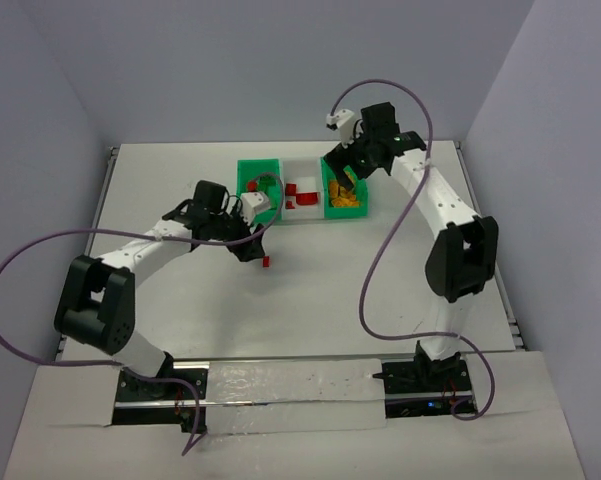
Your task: Sort the legos into containers by color
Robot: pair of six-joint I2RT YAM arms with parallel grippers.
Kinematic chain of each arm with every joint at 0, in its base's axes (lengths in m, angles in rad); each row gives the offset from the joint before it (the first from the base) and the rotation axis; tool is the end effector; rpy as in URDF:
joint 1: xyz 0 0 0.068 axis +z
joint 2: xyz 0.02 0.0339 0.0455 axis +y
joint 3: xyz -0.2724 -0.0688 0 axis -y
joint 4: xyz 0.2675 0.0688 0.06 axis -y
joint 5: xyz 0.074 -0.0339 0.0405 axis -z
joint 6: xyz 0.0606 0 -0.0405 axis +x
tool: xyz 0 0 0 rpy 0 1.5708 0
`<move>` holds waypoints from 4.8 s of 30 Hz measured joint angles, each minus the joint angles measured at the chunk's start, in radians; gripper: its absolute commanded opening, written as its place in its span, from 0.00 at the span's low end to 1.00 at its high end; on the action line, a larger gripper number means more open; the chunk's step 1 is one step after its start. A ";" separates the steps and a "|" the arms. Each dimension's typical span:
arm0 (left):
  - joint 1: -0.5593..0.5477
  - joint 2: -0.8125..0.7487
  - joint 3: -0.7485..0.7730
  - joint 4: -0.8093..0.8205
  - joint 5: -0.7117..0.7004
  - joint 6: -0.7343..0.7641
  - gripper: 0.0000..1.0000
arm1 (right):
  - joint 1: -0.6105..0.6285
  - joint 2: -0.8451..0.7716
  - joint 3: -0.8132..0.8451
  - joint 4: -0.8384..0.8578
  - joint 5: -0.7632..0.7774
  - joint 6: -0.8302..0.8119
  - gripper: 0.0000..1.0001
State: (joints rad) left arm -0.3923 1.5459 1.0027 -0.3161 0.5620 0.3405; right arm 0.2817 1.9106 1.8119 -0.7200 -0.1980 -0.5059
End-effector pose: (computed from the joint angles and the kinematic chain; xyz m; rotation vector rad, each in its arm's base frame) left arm 0.3157 -0.1656 0.2040 1.0809 2.1110 -0.7031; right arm 0.4520 0.1432 0.3062 -0.9955 2.1537 0.1293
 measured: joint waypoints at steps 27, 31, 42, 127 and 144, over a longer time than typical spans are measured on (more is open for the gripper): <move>-0.235 0.251 0.127 -0.091 -0.684 -0.706 0.47 | -0.061 -0.276 -0.294 0.052 -0.003 0.207 1.00; -0.274 0.277 0.133 -0.093 -0.712 -0.723 0.47 | -0.064 -0.278 -0.300 0.053 -0.004 0.206 1.00; -0.299 0.281 0.133 -0.092 -0.715 -0.728 0.04 | -0.071 -0.285 -0.314 0.055 -0.009 0.206 1.00; -0.245 -0.010 0.229 0.136 -0.475 -0.523 0.99 | -0.045 -0.355 -0.742 -0.178 -0.086 0.080 0.99; -0.192 -0.031 0.208 0.125 -0.466 -0.525 0.99 | 0.006 -0.210 -0.741 -0.099 0.045 0.162 0.86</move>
State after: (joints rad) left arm -0.5843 1.5150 1.2106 -0.1909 0.0961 -0.1844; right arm 0.2878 1.7006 1.0706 -0.8194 -0.1532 -0.3444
